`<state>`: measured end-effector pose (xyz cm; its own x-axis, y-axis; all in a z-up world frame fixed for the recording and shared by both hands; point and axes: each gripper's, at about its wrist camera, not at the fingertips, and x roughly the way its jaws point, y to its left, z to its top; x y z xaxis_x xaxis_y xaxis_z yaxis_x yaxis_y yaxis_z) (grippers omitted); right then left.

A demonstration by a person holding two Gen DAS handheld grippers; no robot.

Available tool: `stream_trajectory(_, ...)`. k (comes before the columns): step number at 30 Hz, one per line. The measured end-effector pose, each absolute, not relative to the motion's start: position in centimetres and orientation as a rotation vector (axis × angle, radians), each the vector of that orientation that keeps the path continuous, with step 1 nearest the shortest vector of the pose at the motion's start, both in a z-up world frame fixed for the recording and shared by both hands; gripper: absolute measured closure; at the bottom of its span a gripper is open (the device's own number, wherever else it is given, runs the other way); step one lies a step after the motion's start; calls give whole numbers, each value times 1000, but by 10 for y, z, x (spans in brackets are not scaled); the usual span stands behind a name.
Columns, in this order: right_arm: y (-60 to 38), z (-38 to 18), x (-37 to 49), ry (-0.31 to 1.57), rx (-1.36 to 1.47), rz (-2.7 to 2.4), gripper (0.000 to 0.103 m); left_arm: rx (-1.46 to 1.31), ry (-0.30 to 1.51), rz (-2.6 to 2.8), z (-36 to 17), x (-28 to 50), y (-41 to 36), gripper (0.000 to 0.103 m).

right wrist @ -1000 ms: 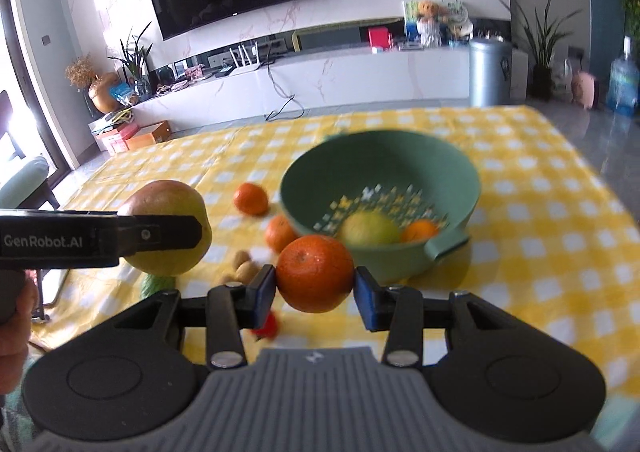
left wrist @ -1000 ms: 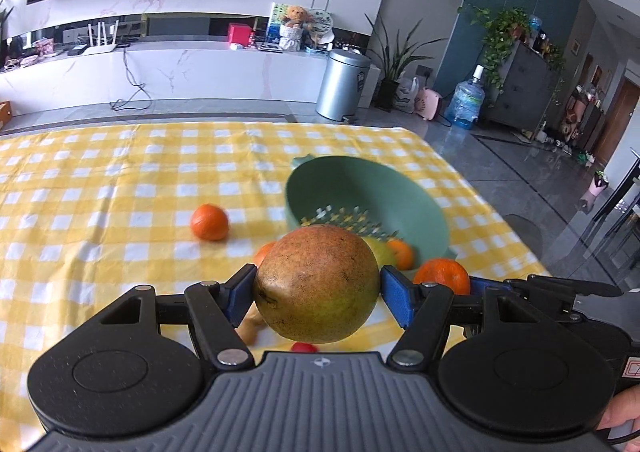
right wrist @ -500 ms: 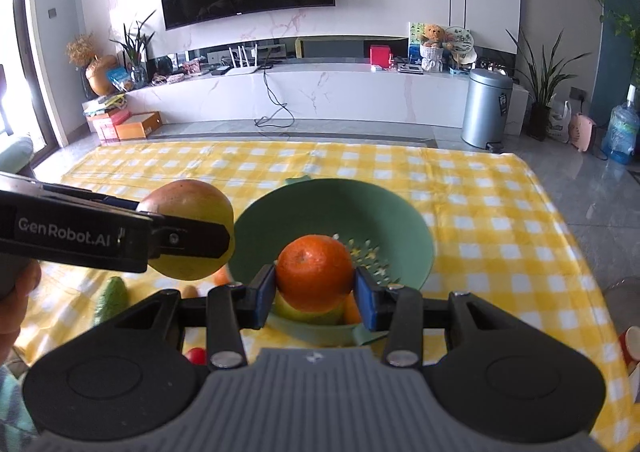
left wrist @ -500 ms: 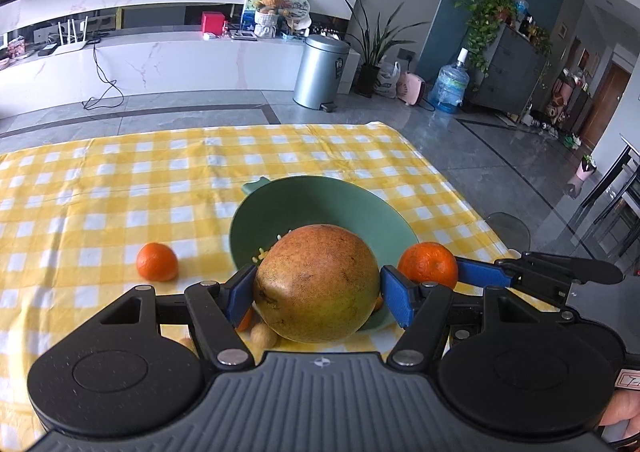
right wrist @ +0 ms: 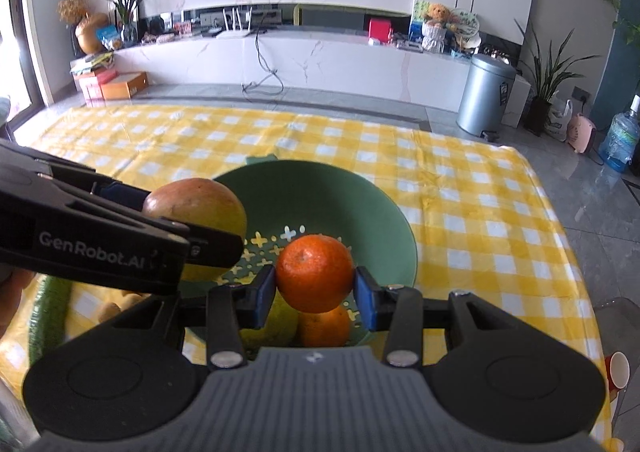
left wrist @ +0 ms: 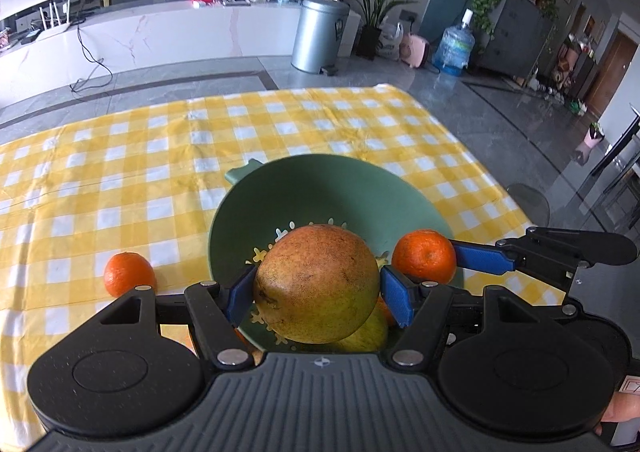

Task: Organize fruits
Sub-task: 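Carry the mango and tangerine over the green colander with both tools, then open the left tool to drop the mango while the right tool releases the tangerine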

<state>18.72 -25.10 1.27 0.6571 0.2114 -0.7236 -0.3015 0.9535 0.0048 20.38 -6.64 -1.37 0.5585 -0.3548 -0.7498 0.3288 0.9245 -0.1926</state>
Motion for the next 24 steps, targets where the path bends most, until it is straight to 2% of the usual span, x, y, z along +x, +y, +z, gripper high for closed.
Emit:
stream_trajectory(16, -244, -19, 217, 878, -142, 300, 63, -42, 934, -386, -36, 236, -65, 26)
stream_trajectory(24, -241, -27, 223, 903, -145, 301, 63, 119, 893, -348, -43, 232, -80, 26)
